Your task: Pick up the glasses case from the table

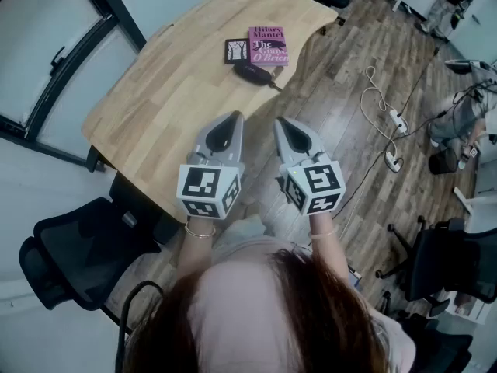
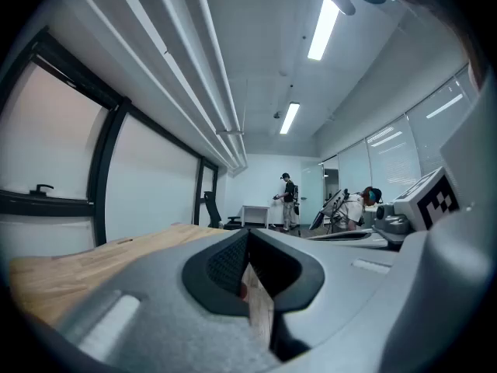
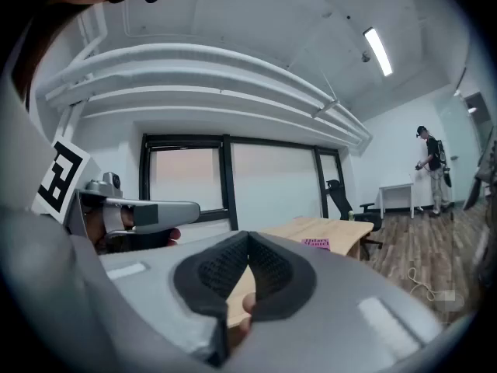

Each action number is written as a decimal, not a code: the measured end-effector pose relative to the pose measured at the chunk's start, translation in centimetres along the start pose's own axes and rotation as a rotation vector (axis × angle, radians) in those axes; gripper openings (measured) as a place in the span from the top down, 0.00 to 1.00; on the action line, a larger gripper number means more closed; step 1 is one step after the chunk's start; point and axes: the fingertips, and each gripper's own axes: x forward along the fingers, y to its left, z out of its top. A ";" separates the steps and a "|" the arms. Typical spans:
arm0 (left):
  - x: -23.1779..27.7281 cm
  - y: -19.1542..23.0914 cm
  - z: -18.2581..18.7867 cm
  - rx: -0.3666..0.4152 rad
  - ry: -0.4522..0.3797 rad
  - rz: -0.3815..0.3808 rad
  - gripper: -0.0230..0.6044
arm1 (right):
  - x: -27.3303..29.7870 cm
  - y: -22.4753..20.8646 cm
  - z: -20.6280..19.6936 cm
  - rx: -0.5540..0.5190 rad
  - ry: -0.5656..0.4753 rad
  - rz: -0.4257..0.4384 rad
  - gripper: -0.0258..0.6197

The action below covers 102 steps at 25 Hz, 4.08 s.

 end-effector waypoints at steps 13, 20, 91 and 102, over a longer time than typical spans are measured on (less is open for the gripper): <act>2.7 3.7 -0.5 -0.012 0.018 -0.045 0.95 | 4.7 -0.4 0.6 0.012 -0.015 -0.002 0.96; 4.4 5.0 -0.5 -0.029 0.020 -0.080 0.95 | 6.7 -0.8 1.0 0.014 -0.023 -0.012 0.96; 28.2 17.0 -1.5 -0.072 0.067 0.000 0.95 | 31.8 -13.8 -6.0 -0.175 0.268 0.196 0.82; 29.9 18.3 -2.2 -0.065 0.083 0.017 0.95 | 34.0 -14.0 -9.3 -0.225 0.347 0.261 0.74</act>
